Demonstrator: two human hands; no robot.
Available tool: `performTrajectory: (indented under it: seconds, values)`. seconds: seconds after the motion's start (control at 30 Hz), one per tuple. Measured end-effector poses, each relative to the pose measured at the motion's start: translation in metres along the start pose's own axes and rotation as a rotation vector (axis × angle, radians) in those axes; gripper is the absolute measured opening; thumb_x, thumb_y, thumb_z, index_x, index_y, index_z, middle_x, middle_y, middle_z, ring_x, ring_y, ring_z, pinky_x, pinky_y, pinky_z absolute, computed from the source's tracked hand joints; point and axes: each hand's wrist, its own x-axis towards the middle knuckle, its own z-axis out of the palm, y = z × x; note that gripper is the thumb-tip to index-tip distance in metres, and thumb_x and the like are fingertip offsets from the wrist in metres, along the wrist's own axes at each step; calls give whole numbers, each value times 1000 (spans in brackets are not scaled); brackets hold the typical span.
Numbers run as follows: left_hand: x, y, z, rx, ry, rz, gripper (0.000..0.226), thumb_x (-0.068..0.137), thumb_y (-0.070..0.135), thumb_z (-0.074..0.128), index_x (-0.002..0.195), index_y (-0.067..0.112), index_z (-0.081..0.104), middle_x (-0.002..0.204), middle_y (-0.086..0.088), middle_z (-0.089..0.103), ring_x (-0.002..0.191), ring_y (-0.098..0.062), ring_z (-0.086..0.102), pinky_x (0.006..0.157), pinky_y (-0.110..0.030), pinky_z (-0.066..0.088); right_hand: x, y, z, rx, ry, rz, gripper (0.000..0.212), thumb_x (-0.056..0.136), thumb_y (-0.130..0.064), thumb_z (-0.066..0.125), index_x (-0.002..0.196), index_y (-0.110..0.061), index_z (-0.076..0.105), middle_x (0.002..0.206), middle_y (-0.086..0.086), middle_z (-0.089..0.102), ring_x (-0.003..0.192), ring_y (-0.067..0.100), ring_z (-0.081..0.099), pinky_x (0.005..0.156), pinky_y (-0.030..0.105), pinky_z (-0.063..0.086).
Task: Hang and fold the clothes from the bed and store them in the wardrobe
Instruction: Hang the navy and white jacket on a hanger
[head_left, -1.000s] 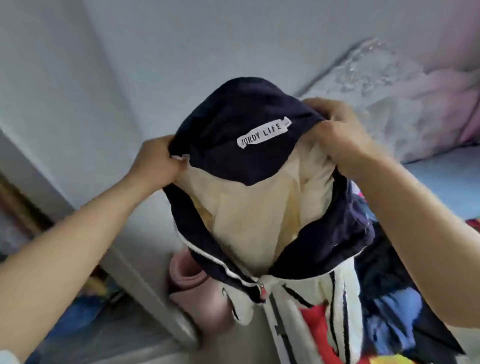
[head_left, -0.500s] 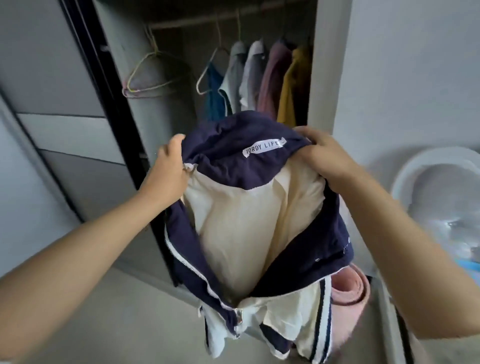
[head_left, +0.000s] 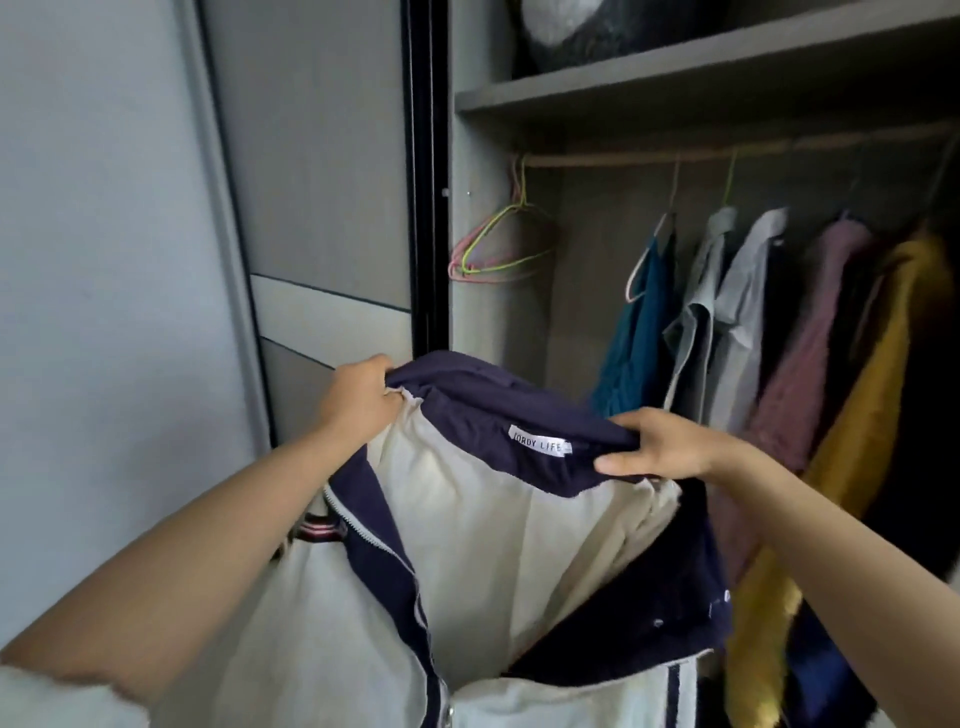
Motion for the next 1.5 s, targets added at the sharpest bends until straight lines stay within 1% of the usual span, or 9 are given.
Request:
performTrajectory:
  seconds: [0.07,0.27,0.37,0.53,0.7,0.9,1.1,1.3,1.5]
  values:
    - [25,-13,0,175,15,19,10,86,13,51,93,6,55,96,-17,62,87,-31,57,59,-27,32,37,2,-2,-46,68,-82,12,82,-18,68,74,-17,59,59,-8,56,50,-3,48,52,10,35]
    - [121,-26,5,398,79,60,10,86,18,50,91,10,55,99,-13,62,93,-31,58,63,-27,33,165,20,-32,-300,199,-162,12,83,-9,64,94,-4,64,82,3,58,77,5,53,59,8,35]
    - [170,-24,13,427,129,112,14,87,16,49,95,10,59,97,-12,63,92,-31,58,63,-27,33,221,23,-49,-393,75,-95,12,85,-19,63,88,-9,57,84,2,55,82,12,49,57,12,33]
    - [240,-29,31,401,185,157,6,82,6,48,80,11,49,91,-13,60,88,-33,56,63,-29,33,307,22,-71,-392,-197,-16,32,89,-19,58,114,2,56,88,7,55,73,16,48,61,24,39]
    - [303,-47,51,320,174,247,9,80,4,48,85,8,54,89,-13,60,87,-33,57,61,-27,33,386,10,-102,-266,250,-143,17,91,-14,55,87,0,64,78,11,61,64,11,50,57,15,38]
    - [375,-72,62,251,83,406,54,83,6,48,133,28,46,104,-7,64,99,-31,57,71,-29,40,477,-12,-119,226,635,-21,29,95,-10,44,67,-14,47,63,2,50,35,-2,48,37,12,37]
    - [425,-82,60,270,-29,573,82,81,4,48,141,50,17,60,8,36,56,-13,36,50,-26,30,544,-29,-130,160,873,155,42,87,-31,60,55,-13,41,55,4,43,49,16,42,49,27,37]
    - [440,-95,65,187,-70,666,83,76,2,50,139,49,22,59,6,37,52,-6,34,45,-24,28,577,-43,-127,-22,1035,339,23,87,-18,54,95,2,61,108,23,62,103,34,57,77,31,41]
    - [448,-98,70,153,-77,718,81,73,4,55,136,46,25,60,5,41,55,-9,40,48,-25,34,566,-48,-133,-171,1127,494,35,91,-17,45,118,4,56,123,23,56,114,37,53,92,37,43]
